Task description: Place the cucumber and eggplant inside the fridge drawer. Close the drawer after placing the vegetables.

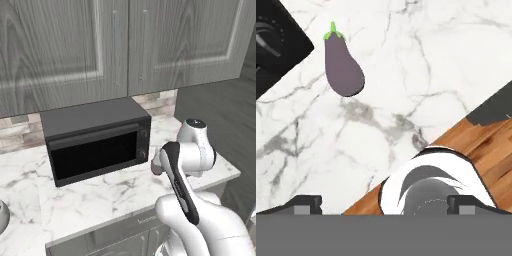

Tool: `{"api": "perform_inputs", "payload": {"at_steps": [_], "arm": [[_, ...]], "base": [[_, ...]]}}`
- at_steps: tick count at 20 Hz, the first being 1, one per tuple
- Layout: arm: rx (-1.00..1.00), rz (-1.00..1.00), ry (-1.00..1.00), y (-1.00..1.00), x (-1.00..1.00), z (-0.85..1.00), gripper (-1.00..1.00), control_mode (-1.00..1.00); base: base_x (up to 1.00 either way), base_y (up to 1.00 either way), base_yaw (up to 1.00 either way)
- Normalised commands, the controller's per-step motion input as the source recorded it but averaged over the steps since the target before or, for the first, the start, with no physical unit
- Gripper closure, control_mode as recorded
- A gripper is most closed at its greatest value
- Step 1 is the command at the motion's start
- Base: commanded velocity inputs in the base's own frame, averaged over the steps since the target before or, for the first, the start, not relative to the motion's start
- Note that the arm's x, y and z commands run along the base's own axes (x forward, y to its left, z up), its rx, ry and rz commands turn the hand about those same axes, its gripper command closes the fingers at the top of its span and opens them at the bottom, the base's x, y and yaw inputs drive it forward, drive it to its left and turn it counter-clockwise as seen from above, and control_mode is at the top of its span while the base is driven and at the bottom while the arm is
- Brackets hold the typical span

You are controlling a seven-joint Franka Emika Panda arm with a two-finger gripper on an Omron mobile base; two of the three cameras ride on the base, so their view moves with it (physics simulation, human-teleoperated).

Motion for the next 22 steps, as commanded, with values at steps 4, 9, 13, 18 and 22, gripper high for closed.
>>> {"api": "perform_inputs", "payload": {"at_steps": [4, 9, 13, 18, 22], "arm": [[-0.03, 0.45, 0.00, 0.14, 0.64, -0.13, -1.00, -1.00], [-0.09, 0.10, 0.01, 0.05, 0.47, -0.22, -1.00, -1.00], [-0.06, 0.00, 0.02, 0.00, 0.79, -0.31, -1.00, -1.00], [-0.06, 0.00, 0.00, 0.00, 0.35, -0.33, -1.00, -1.00], [-0.07, 0.03, 0.03, 0.00, 0.16, -0.38, -1.00, -1.00]], "base": [[0.00, 0.00, 0.00], [0.00, 0.00, 0.00], [0.00, 0.00, 0.00], [0.00, 0.00, 0.00], [0.00, 0.00, 0.00]]}}
